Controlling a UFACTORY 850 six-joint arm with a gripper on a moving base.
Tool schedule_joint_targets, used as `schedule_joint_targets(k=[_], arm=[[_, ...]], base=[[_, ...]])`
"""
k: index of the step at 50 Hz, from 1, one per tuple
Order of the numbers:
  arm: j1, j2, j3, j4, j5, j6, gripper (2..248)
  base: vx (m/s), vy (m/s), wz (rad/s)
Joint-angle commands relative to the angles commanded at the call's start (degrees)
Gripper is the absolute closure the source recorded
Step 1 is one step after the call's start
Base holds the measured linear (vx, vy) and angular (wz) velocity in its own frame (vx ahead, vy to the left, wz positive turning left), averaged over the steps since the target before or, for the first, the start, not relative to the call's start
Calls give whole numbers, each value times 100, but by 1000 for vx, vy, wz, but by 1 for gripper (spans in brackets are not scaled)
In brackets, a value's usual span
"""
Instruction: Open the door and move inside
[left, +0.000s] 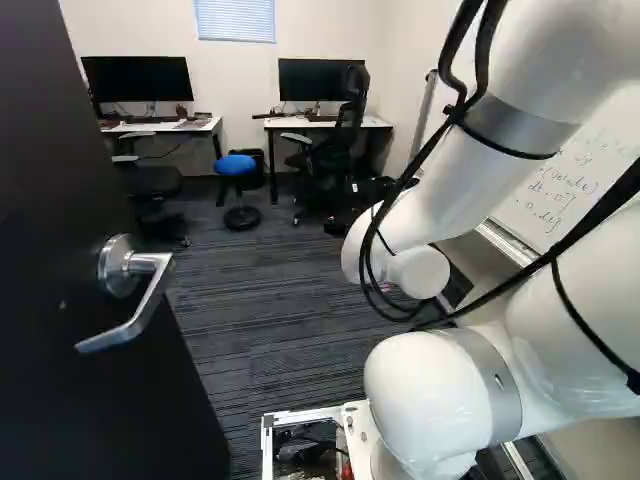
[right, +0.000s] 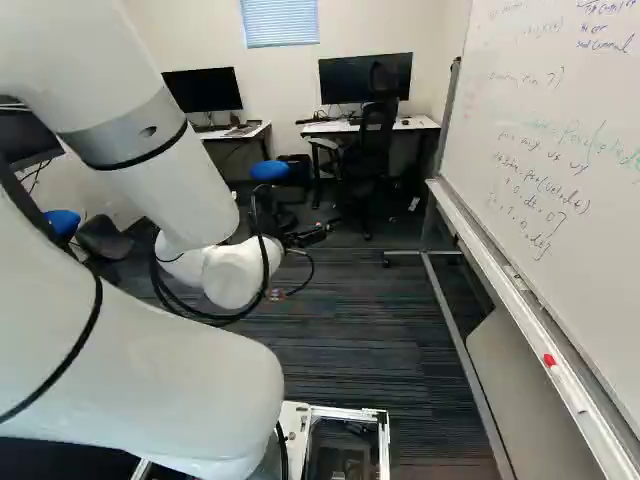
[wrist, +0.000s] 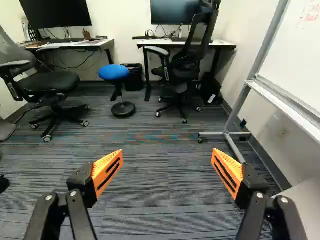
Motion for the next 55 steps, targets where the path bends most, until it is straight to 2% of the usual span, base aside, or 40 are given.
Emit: schedule_joint_targets(k=[55], arm=[[0, 0, 0, 0, 0, 0, 3]], base=[[198, 0, -8]])
